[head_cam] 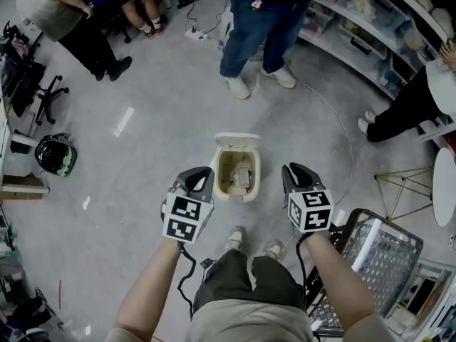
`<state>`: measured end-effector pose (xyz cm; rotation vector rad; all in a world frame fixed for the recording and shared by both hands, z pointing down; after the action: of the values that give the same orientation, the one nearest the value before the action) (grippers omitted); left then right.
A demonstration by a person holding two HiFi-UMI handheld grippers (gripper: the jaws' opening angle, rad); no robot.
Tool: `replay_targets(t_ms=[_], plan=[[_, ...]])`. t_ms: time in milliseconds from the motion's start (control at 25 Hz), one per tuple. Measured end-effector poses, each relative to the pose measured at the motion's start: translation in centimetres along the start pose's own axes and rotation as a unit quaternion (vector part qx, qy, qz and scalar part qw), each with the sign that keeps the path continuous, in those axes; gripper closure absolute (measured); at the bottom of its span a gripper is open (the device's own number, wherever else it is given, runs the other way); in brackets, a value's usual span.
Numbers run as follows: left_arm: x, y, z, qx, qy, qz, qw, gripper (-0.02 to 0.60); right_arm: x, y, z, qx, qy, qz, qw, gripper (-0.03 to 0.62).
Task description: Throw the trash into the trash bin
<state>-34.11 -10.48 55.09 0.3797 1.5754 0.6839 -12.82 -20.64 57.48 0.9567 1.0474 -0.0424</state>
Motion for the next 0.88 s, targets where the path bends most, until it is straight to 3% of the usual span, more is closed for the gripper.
replay_targets(t_ms=[200,480,720,880], plan=[[7.4,-5.9,1.2,0.004,-0.001,0.052,0.9986,0.578,9.0,-4.2,-0.8,-0.025,-0.001,0.056,0.998,0.557],[14.8,-12.2,3.1,-0.045,-0.027,0.131,0.9899,0.578,21.7,-10.1,-2.0,-0.003,0.001,0.162,0.987,0.588],[22.5,-17.4,5.9,-0.063,-0.043,0.205,0.9759,0.578,32.0,-13.3,-3.5,0.044,0.011,0.235,0.971,0.589],[27.0,-19.8,8.5,-0.095,-0.049,0.248,0.9627,0.578,37.4,-13.6,-4.3,0.053,0.013,0.276,0.96,0.589]])
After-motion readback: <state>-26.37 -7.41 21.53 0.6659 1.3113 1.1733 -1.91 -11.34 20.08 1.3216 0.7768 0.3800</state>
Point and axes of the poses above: the fingertips, and each gripper's own axes: x backward along the fingers, z to its right, y out of its underside, the point moved 4 cm from there along x, backward along the fingers, and after that the axes turned 11 degrees about -z, right-handed, at the moved point
